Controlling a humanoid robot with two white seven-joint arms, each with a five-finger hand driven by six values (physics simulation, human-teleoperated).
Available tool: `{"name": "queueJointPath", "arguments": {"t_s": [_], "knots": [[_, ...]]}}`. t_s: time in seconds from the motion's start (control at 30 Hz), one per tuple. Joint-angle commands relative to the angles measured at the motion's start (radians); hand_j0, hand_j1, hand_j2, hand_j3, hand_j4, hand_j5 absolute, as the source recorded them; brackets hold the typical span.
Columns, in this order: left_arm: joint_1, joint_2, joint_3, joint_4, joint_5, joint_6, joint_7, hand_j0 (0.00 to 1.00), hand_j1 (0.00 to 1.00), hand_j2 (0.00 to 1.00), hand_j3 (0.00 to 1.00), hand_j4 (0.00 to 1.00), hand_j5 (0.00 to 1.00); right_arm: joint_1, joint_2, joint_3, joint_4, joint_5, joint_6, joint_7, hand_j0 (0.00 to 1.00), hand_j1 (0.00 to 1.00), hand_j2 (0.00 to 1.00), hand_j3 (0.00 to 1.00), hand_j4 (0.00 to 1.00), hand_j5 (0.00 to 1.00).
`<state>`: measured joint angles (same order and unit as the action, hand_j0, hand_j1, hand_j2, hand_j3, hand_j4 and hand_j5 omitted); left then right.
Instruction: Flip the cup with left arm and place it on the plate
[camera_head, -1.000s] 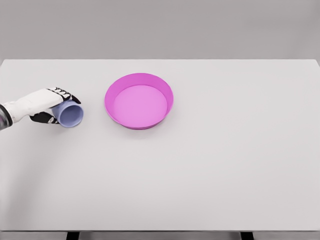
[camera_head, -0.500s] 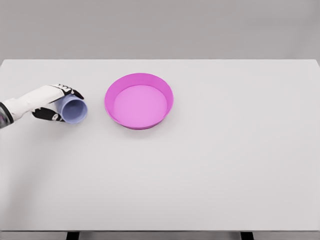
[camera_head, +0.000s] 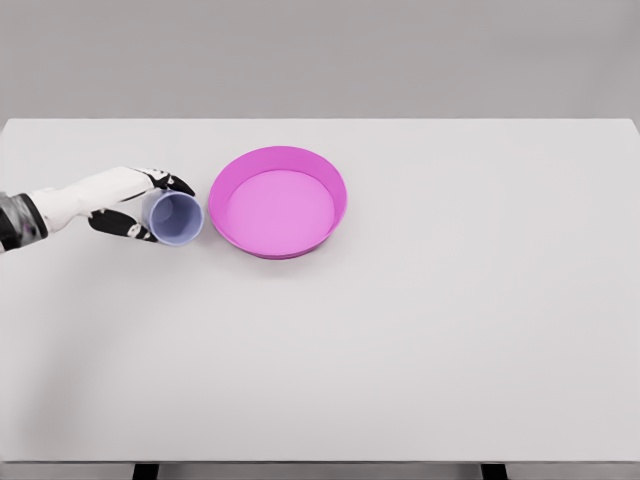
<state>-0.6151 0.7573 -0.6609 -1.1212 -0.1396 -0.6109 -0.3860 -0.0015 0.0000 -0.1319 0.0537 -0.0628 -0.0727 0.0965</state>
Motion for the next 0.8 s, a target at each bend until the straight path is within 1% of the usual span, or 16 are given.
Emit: {"name": "queueJointPath", "arguments": {"t_s": [0.0, 0.1, 0.23, 0.3, 0.37, 0.5, 0.57, 0.77], "knots": [[0.000, 0.013, -0.022, 0.000, 0.029, 0.000, -0.002, 0.63, 0.63, 0.63, 0.63, 0.63, 0.63, 0.000, 0.000, 0.000, 0.000, 0.000, 0.001, 0.000, 1.00, 1.00, 1.00, 1.00, 1.00, 1.00], [-0.009, 0.013, -0.022, 0.000, 0.038, 0.000, -0.002, 0.62, 0.62, 0.62, 0.62, 0.62, 0.62, 0.000, 0.000, 0.000, 0.000, 0.000, -0.001, 0.000, 1.00, 1.00, 1.00, 1.00, 1.00, 1.00], [-0.012, 0.014, -0.022, 0.000, 0.069, 0.000, -0.004, 0.62, 0.62, 0.62, 0.62, 0.62, 0.62, 0.000, 0.000, 0.000, 0.000, 0.000, -0.001, 0.000, 1.00, 1.00, 1.00, 1.00, 1.00, 1.00], [-0.012, 0.014, -0.022, 0.000, 0.098, 0.000, -0.004, 0.62, 0.62, 0.62, 0.62, 0.62, 0.62, 0.000, 0.000, 0.000, 0.000, 0.000, -0.001, 0.000, 1.00, 1.00, 1.00, 1.00, 1.00, 1.00], [-0.020, 0.013, -0.022, 0.000, 0.103, 0.000, -0.004, 0.62, 0.62, 0.62, 0.62, 0.62, 0.62, 0.000, 0.000, 0.000, 0.000, 0.000, -0.001, 0.000, 1.00, 1.00, 1.00, 1.00, 1.00, 1.00], [-0.029, 0.013, -0.020, 0.000, 0.141, 0.000, -0.004, 0.61, 0.61, 0.61, 0.61, 0.61, 0.61, 0.000, 0.000, 0.000, 0.000, 0.000, -0.001, 0.000, 1.00, 1.00, 1.00, 1.00, 1.00, 1.00], [-0.029, 0.013, -0.020, 0.000, 0.166, 0.000, -0.004, 0.61, 0.61, 0.61, 0.61, 0.61, 0.61, 0.000, 0.000, 0.000, 0.000, 0.000, -0.001, 0.000, 1.00, 1.00, 1.00, 1.00, 1.00, 1.00], [-0.029, 0.008, -0.020, -0.009, 0.198, 0.000, -0.004, 0.61, 0.61, 0.61, 0.61, 0.61, 0.61, 0.000, 0.000, 0.000, 0.000, 0.000, -0.001, 0.000, 1.00, 1.00, 1.00, 1.00, 1.00, 1.00]]}}
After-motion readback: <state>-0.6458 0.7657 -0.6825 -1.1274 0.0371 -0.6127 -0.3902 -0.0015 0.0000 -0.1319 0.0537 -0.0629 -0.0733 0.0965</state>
